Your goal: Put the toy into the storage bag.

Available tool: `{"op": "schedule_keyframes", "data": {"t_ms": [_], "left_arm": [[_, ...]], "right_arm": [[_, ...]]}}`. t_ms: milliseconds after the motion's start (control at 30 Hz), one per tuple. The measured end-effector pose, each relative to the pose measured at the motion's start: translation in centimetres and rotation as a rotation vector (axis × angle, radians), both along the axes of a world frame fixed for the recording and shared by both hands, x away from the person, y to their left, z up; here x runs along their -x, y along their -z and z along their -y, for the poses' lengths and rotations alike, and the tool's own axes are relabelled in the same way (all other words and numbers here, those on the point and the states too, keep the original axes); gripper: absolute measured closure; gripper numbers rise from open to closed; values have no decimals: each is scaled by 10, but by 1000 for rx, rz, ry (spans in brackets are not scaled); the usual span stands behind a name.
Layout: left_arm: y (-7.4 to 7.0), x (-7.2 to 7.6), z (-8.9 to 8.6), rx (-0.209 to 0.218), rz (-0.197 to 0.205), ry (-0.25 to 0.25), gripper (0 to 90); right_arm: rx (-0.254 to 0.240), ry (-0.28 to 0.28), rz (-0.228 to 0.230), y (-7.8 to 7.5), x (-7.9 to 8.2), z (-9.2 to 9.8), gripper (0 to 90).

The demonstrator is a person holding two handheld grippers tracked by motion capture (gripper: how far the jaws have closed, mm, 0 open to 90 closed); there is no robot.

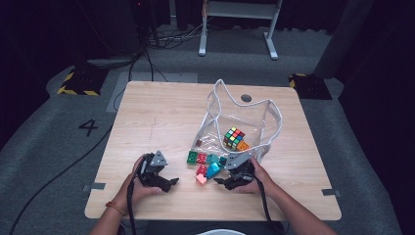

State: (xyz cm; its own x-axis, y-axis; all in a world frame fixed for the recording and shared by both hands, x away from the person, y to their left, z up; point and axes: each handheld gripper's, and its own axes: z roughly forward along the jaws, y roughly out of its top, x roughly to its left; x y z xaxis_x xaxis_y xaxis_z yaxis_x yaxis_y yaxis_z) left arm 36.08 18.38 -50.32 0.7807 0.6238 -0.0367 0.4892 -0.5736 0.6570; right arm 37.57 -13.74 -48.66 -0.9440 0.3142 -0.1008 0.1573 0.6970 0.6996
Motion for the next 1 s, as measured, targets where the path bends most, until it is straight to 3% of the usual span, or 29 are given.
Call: {"op": "schedule_keyframes", "data": {"t_ms": [33,300,333,367,467,600,633,700,733,800,967,1000], "left_arm": [[0,0,0,0,-2,0,36],[0,0,0,2,0,0,41],[0,0,0,2,0,0,41],[0,0,0,2,0,0,41],[0,1,0,-1,5,1,41],[0,1,0,-1,6,2,41],[0,1,0,-1,6,1,41],[0,1,0,-1,6,1,41],[0,1,0,-1,6,1,41],[0,1,0,-1,6,1,41],[0,1,0,-1,6,1,41],[0,1,0,-1,6,1,41]], "right_arm": [[19,-15,2,0,-1,2,330],[-9,-23,-77,-3,8,14,343],[-7,-48,-72,-3,8,18,346],[-17,-31,-104,-4,12,21,348],[-16,-65,-88,-4,16,30,352],[-18,-50,-101,-4,32,39,346],[-29,-80,-79,-3,35,41,343],[-30,-56,-96,-4,46,46,338],[-23,-77,-66,-5,46,48,338],[-41,-27,-79,-8,55,50,337],[-69,2,-6,-12,51,58,338],[-75,22,-12,-12,49,59,337]]}}
